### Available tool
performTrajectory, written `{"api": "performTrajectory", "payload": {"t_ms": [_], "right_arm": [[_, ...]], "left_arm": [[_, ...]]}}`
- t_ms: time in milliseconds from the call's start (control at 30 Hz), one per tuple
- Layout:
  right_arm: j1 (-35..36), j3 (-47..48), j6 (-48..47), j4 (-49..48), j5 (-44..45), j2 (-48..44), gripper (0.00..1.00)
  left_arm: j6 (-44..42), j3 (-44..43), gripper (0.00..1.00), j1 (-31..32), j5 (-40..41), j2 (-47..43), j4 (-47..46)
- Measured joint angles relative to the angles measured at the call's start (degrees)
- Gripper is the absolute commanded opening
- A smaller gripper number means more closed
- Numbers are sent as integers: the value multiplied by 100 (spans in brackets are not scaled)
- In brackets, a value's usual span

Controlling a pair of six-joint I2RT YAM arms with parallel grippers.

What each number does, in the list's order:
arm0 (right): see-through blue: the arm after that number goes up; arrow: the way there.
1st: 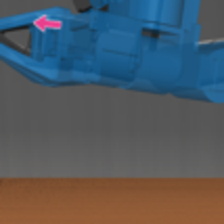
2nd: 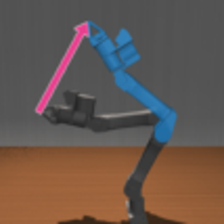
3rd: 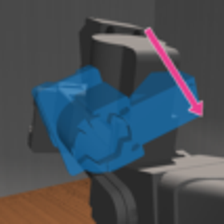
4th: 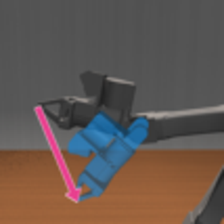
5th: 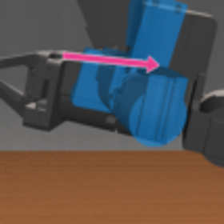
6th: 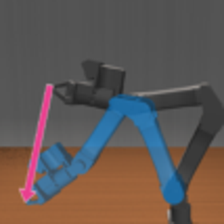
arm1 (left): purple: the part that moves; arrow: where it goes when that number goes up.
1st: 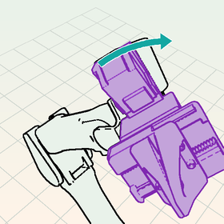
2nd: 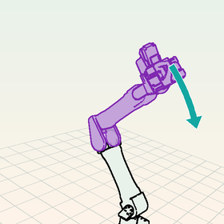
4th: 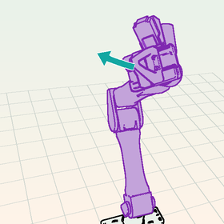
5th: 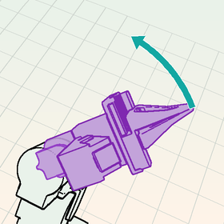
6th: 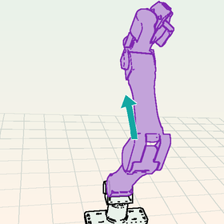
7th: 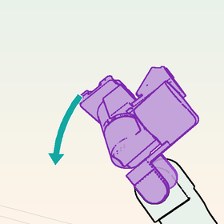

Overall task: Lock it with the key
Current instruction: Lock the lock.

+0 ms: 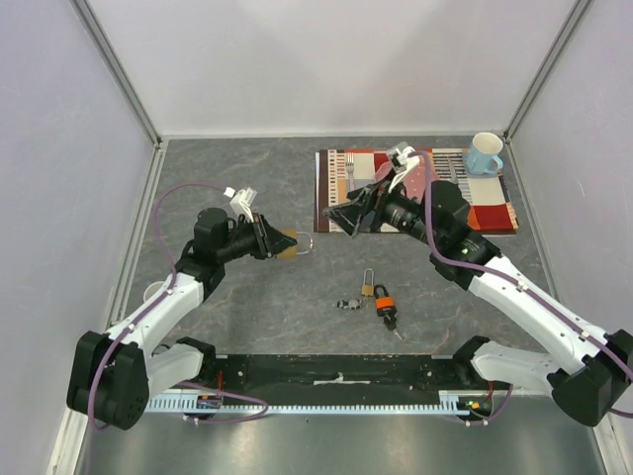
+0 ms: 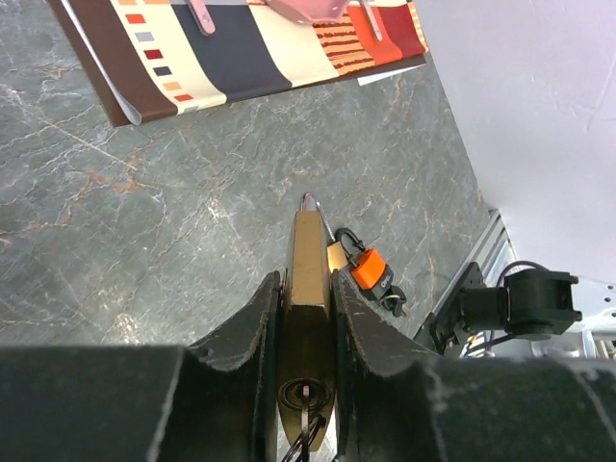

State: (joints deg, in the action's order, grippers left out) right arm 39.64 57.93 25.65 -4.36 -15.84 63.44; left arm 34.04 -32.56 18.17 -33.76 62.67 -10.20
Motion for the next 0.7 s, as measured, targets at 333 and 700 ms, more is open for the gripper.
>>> {"api": "performTrajectory", "payload": {"t_ms": [333, 700], "right_arm": [[-813, -955, 745, -393, -680, -57, 98], [-911, -1572, 1996, -2048, -1263, 382, 98]], "left_arm": [[411, 398, 2, -92, -306, -592, -435], [1161, 695, 2, -96, -682, -763, -1582]]}}
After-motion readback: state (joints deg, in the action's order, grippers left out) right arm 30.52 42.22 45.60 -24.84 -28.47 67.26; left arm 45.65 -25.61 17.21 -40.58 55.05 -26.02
